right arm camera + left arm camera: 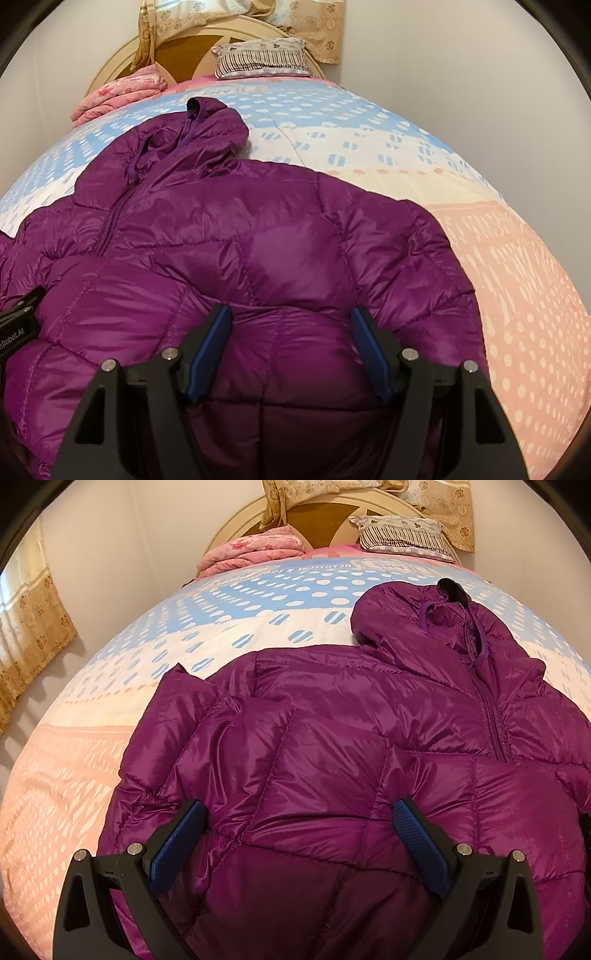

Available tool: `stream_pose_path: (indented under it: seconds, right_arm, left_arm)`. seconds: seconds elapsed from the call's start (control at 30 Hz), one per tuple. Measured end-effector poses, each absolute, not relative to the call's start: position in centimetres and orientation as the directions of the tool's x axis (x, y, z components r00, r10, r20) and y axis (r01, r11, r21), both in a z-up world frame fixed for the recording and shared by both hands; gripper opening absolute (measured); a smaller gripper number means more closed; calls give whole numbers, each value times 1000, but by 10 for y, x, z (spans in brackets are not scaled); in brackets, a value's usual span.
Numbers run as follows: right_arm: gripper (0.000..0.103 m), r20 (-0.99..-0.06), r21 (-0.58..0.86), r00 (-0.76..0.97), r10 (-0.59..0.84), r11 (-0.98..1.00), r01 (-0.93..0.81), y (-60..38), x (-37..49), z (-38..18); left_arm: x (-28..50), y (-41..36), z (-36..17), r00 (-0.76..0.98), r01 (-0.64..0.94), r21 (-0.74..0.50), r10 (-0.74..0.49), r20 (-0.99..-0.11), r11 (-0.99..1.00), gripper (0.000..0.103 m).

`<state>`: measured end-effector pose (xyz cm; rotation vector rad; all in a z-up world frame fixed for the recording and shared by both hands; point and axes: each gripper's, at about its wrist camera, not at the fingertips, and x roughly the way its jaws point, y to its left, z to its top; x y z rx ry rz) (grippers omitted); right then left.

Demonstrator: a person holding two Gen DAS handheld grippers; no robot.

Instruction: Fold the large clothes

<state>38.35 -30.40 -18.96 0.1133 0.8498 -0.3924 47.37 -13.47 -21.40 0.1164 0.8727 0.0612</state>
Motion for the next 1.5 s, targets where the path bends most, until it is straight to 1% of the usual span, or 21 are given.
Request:
stream_pose_path:
  seconds: [0.1, 0.2, 0.27, 0.33, 0.37, 0.43, 0.57, 0.63, 0.73, 0.83, 0.97, 1.0, 1.03, 1.07, 1.1, 1.13, 1.17, 1.2, 1.23, 1.37, 1.5]
  right_arm:
    - [71, -756, -49, 591, -281, 925, 377, -306, 383, -190]
    - [71, -792, -36, 567, -224, 945, 324, -310, 385, -181]
    - [72, -805, -2, 570, -166, 961, 278, -314, 386, -167]
    - [76, -785, 22, 606, -132, 971, 240, -321, 393, -147]
    - [78, -776, 22, 618, -129, 973, 231, -325, 400, -139]
    - [80, -762, 8, 632, -142, 974, 228, -338, 427, -126]
    - [80, -762, 48, 637, -119, 970, 239, -369, 489, -121]
    - [80, -759, 64, 642, -112, 968, 244, -380, 518, -124]
    - [80, -753, 32, 648, -115, 977, 211, -384, 562, -128]
    - [79, -754, 34, 650, -99, 982, 188, -385, 595, -133]
    - [77, -771, 74, 633, -62, 980, 185, -393, 632, -147]
    - [75, -782, 92, 622, -39, 980, 177, -394, 641, -156]
    - [72, -790, 91, 612, -33, 981, 171, -393, 646, -161]
    - [64, -803, 73, 595, -41, 983, 167, -391, 651, -168]
    - [46, -820, 46, 570, -51, 987, 155, -387, 655, -177]
    - [34, -827, 36, 560, -48, 990, 138, -382, 656, -183]
    - [24, -814, 9, 577, -63, 993, 122, -377, 653, -183]
    - [9, -805, -29, 587, -81, 995, 98, -369, 650, -182]
    - [8, -800, -53, 592, -93, 995, 86, -364, 646, -182]
    - [4, -782, -93, 611, -120, 993, 75, -355, 634, -174]
    - [4, -744, -108, 657, -123, 992, 64, -359, 618, -154]
  left_arm:
    - [476, -132, -211, 611, 31, 103, 63, -789, 994, 102]
    - [474, -133, -192, 576, 129, 160, 57, -815, 979, 102]
    - [471, -129, -163, 640, 172, 159, 12, -768, 972, 102]
    - [484, -130, -141, 676, 215, 145, -40, -736, 966, 102]
    - [497, -135, -135, 687, 219, 160, -35, -726, 963, 102]
    - [528, -145, -130, 710, 201, 206, 2, -705, 958, 102]
    - [603, -160, -138, 699, 140, 200, 47, -714, 970, 102]
    - [644, -168, -148, 682, 130, 175, 40, -730, 976, 102]
    - [693, -183, -162, 636, 124, 110, 7, -771, 986, 102]
    - [721, -197, -172, 617, 142, 67, -35, -786, 988, 102]
    - [747, -217, -191, 609, 172, 82, -41, -792, 982, 102]
    - [751, -221, -200, 600, 173, 109, -17, -800, 979, 102]
    - [754, -224, -209, 590, 173, 135, 7, -808, 976, 98]
    - [755, -225, -215, 586, 181, 128, -2, -810, 975, 89]
    - [755, -226, -215, 596, 185, 105, -26, -803, 977, 81]
    - [753, -227, -212, 598, 214, 67, -76, -798, 974, 56]
    - [752, -230, -211, 591, 251, 47, -115, -798, 967, 24]
    - [749, -235, -209, 589, 274, 49, -127, -798, 960, 8]
    - [747, -239, -208, 590, 289, 59, -129, -797, 956, 0]
    - [727, -251, -192, 654, 324, 138, -116, -748, 936, 0]
    - [720, -239, -173, 698, 318, 136, -135, -703, 938, 0]
